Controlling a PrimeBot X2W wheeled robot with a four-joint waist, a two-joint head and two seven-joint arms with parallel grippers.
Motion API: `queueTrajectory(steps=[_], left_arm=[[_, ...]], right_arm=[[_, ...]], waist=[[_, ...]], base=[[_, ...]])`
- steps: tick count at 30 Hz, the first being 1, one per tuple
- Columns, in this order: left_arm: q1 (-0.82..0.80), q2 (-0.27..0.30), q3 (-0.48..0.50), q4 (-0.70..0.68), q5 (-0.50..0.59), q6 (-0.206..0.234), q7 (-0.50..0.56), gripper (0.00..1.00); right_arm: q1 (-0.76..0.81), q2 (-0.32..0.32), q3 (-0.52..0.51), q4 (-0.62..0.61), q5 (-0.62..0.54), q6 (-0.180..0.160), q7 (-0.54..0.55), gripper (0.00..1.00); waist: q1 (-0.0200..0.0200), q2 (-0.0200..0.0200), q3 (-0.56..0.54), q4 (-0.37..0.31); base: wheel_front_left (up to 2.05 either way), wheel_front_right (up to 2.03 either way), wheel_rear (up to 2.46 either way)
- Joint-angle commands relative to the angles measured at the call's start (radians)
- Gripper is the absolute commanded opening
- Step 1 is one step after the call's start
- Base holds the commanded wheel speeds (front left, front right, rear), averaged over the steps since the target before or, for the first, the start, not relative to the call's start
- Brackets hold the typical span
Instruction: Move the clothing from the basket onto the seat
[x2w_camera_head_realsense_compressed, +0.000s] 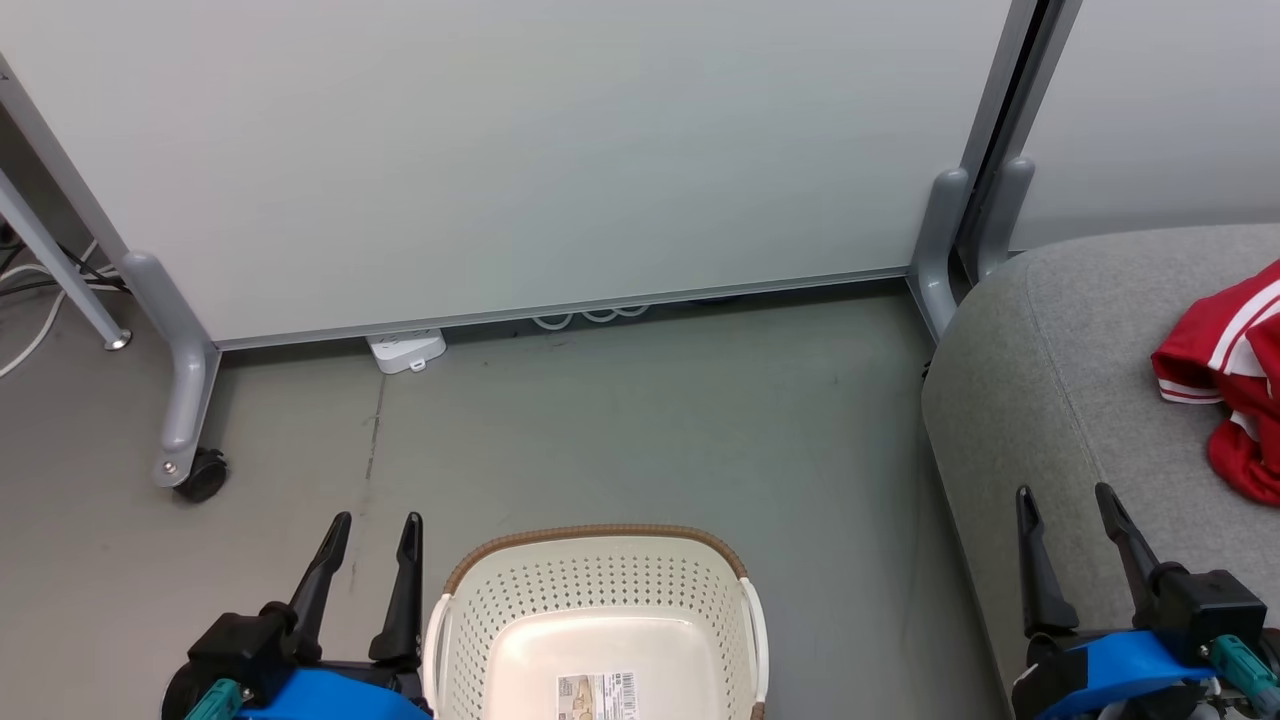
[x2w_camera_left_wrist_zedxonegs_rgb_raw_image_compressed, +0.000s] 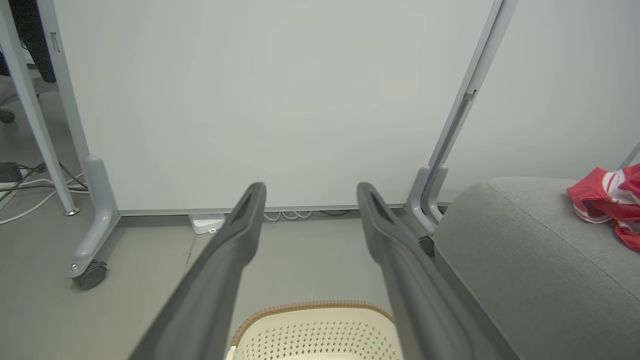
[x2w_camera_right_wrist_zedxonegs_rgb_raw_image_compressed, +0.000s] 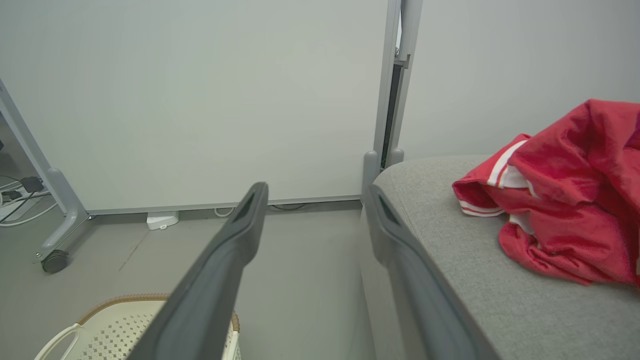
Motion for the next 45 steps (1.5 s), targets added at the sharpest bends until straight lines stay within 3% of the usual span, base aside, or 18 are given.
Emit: queueTrajectory(steps=[1,25,26,35,45], left_arm=[[0.014,0.0,0.013,0.004,0.001,-0.004,-0.003,1.0],[0.023,-0.004,0.031,0.026,0.009,-0.004,-0.003,1.0],[0.015,-0.005,0.026,0.025,0.004,0.0,0.0,0.0],[0.057,-0.024,0.021,0.101,-0.004,0.0,0.007,0.0],[0.05,-0.025,0.046,0.084,-0.163,0.0,0.051,0.0]], right_arm=[[0.018,0.004,0.004,-0.009,-0.003,-0.001,-0.001,1.0],[0.033,0.006,0.047,-0.006,0.035,-0.001,0.002,1.0],[0.021,0.003,0.046,-0.005,0.03,0.0,0.0,0.0],[0.032,0.006,0.045,0.081,0.035,0.0,0.004,0.0],[0.016,0.006,0.039,0.087,0.222,0.0,0.036,0.0]], waist=[[0.0,0.0,-0.001,0.002],[0.0,0.0,-0.008,0.001],[0.0,0.0,-0.008,0.001],[0.0,0.0,-0.008,0.001],[0.0,0.0,-0.01,-0.001]], base=[[0.0,0.0,0.0],[0.0,0.0,0.0],[0.0,0.0,0.0],[0.0,0.0,0.0],[0.0,0.0,0.0]])
